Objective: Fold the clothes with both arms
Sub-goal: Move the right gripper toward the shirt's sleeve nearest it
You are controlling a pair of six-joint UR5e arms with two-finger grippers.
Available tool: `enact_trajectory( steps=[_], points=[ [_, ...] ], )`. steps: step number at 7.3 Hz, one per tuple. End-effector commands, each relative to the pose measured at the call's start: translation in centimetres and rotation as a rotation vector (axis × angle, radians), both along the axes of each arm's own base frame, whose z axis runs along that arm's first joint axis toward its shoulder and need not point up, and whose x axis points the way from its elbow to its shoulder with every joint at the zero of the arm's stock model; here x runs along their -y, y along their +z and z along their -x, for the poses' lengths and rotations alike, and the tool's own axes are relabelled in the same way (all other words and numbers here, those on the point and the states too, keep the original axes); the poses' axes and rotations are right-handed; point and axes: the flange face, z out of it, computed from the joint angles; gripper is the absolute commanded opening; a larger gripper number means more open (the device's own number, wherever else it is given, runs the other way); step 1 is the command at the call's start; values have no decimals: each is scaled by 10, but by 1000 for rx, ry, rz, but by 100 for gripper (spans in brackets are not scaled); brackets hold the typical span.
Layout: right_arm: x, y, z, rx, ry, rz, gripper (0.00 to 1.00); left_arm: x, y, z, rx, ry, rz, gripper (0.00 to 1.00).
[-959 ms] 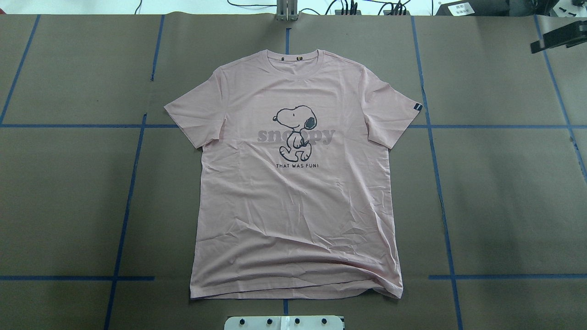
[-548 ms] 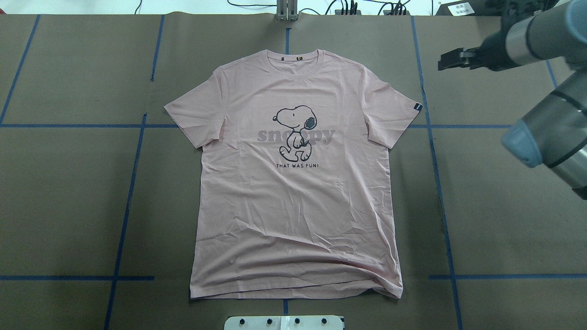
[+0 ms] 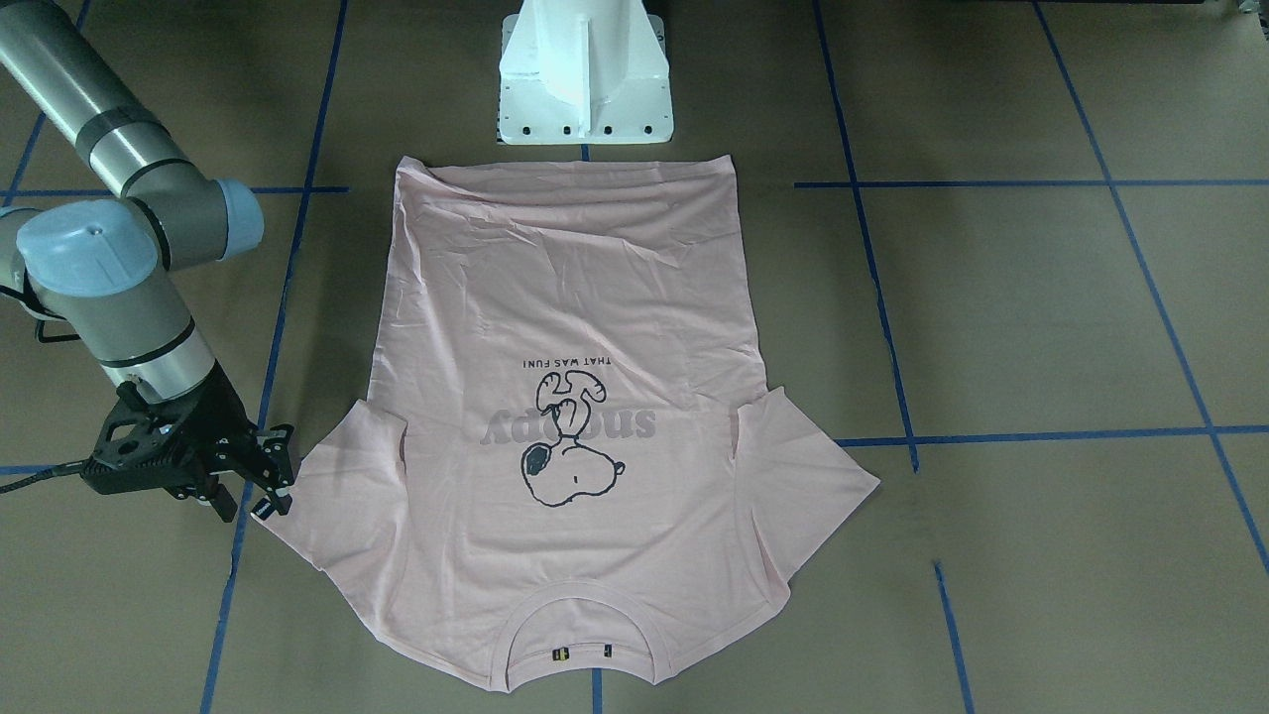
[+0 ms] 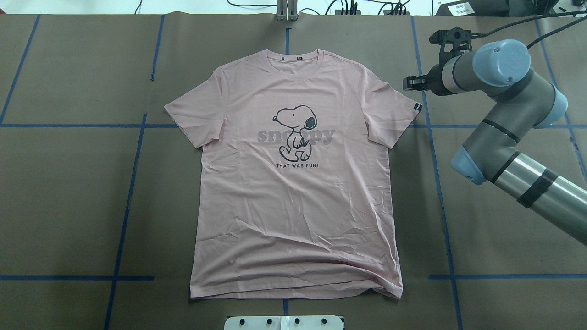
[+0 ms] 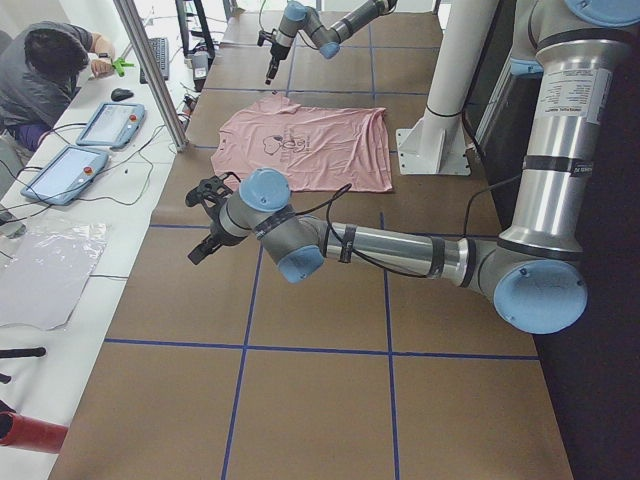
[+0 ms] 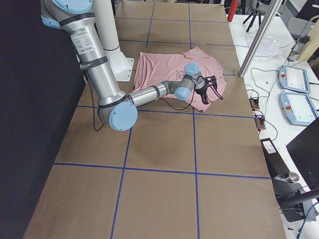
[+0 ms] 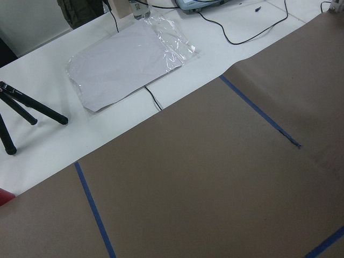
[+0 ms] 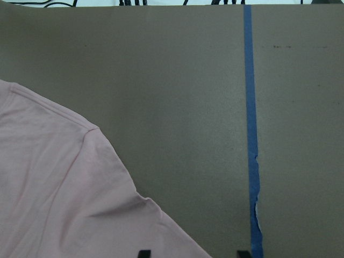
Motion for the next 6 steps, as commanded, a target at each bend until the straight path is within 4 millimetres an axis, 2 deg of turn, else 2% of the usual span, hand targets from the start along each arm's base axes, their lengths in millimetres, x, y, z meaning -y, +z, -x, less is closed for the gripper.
enact_trajectory(
  steps=[1, 6],
  points=[
    [0, 30, 8, -12, -6, -2, 60, 0, 1, 0, 0, 0, 2, 100],
    [-11, 41, 21, -46, 2, 3, 55, -1, 4, -1, 1, 3, 7, 100]
  ],
)
